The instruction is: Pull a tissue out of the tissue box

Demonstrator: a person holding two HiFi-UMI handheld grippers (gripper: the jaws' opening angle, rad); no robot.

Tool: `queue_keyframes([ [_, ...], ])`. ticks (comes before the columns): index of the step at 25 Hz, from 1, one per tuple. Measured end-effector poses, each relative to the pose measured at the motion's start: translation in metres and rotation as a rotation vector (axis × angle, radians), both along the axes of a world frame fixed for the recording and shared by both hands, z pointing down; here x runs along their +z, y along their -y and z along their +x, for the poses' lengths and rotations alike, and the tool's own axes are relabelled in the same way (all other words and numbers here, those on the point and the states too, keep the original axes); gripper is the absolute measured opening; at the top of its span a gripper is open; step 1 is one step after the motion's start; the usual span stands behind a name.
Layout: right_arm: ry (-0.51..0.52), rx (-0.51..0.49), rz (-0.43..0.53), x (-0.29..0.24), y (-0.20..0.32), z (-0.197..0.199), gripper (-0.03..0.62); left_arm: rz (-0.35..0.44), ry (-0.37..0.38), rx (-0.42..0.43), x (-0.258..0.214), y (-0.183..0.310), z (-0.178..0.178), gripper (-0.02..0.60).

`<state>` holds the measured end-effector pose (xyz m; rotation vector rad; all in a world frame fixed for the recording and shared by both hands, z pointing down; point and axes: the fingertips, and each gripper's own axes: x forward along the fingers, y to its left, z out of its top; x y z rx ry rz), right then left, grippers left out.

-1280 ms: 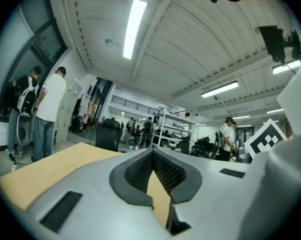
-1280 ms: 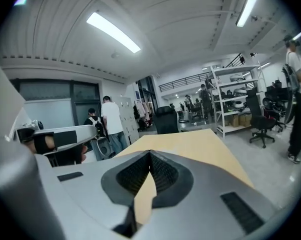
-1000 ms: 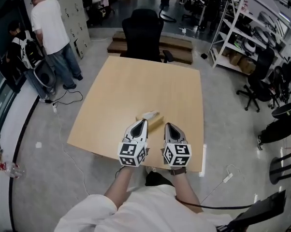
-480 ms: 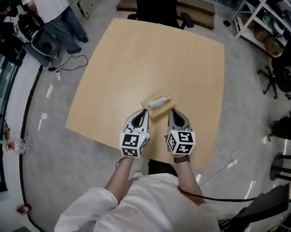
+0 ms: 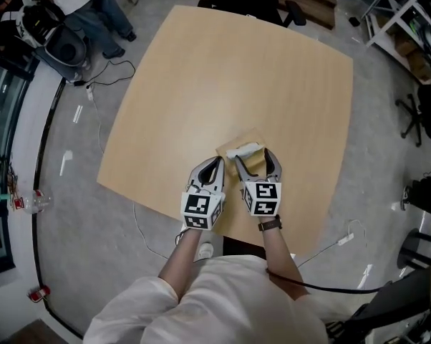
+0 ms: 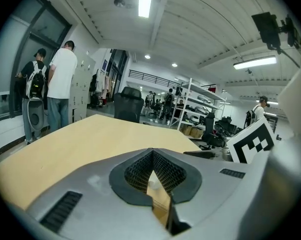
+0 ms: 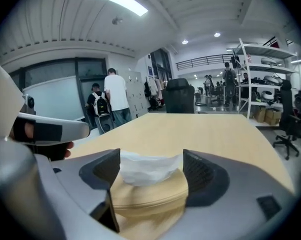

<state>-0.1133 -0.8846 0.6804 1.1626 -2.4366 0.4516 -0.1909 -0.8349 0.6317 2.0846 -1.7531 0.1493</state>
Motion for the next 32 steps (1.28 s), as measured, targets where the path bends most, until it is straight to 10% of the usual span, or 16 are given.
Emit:
queue_keyframes([
  [11,-0.127,-0.078,-0.072,0.045,0.009,-0.023,0.366,-0.036,-0.007,-0.002,0.016,-0.002,-0.007,-0.012],
  [15,-0.136,-0.034,-0.007,0.033,0.005,-0.014,0.044,-0.030,-0.006,0.012,0.009,-0.008,-0.002,-0.012],
  [32,-0.021,0.103,0.218,-0.091,-0.097,0.017,0.032,0.143,-0.018,0.088,-0.065,-0.091,0.019,-0.012],
])
